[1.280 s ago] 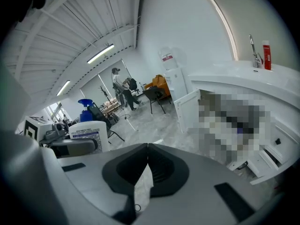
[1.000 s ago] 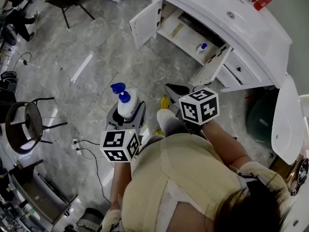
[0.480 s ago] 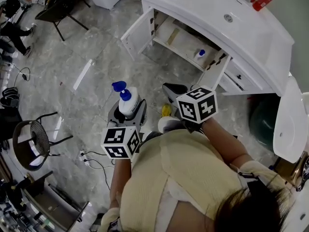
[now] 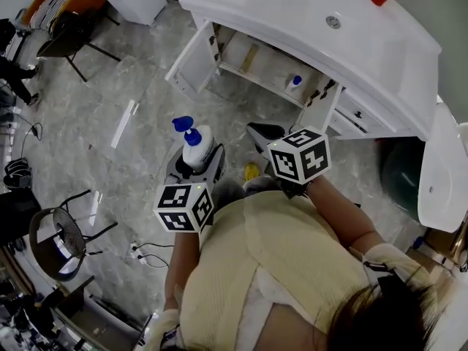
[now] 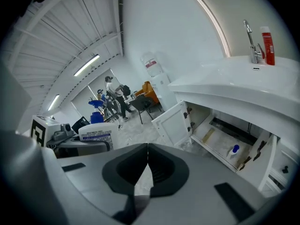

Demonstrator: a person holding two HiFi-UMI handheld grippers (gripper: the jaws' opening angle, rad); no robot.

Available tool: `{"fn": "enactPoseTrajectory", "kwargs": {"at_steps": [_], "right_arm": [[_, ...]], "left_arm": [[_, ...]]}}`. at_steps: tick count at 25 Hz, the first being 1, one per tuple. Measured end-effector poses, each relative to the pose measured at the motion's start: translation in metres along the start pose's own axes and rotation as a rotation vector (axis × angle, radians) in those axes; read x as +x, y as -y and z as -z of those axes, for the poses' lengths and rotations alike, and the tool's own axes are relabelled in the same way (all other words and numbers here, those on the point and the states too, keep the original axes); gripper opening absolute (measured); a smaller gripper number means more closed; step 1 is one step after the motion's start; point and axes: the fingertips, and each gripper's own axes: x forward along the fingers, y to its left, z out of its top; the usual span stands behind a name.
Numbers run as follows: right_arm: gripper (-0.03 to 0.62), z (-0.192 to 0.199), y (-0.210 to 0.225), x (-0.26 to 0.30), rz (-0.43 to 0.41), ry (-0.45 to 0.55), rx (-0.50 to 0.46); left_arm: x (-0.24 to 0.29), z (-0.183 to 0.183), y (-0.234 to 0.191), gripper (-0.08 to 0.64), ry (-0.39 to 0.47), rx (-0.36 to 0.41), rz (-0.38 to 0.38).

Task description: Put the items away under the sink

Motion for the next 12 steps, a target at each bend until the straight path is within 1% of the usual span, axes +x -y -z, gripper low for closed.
{"fn": "enactPoseTrajectory", "kwargs": {"at_steps": [3, 7, 12], "right_arm": [[0.026, -0.004, 0.009, 0.001, 0.013, 0.005, 0.012], [0.026, -0.006, 0.022, 0.002, 0.039, 0.008, 0.038], [0.026, -0.005, 0.035, 0.005, 0.081, 0.009, 0.095]], "left_arm": [[0.013, -0.006, 0.002, 0.305, -0.014, -0.002, 0.031], [0.029, -0.01, 0.002, 0.305, -0.044, 0.034, 0.054], [0.048, -0.016, -0.001, 0.305, -0.082, 0.047, 0.104]]}}
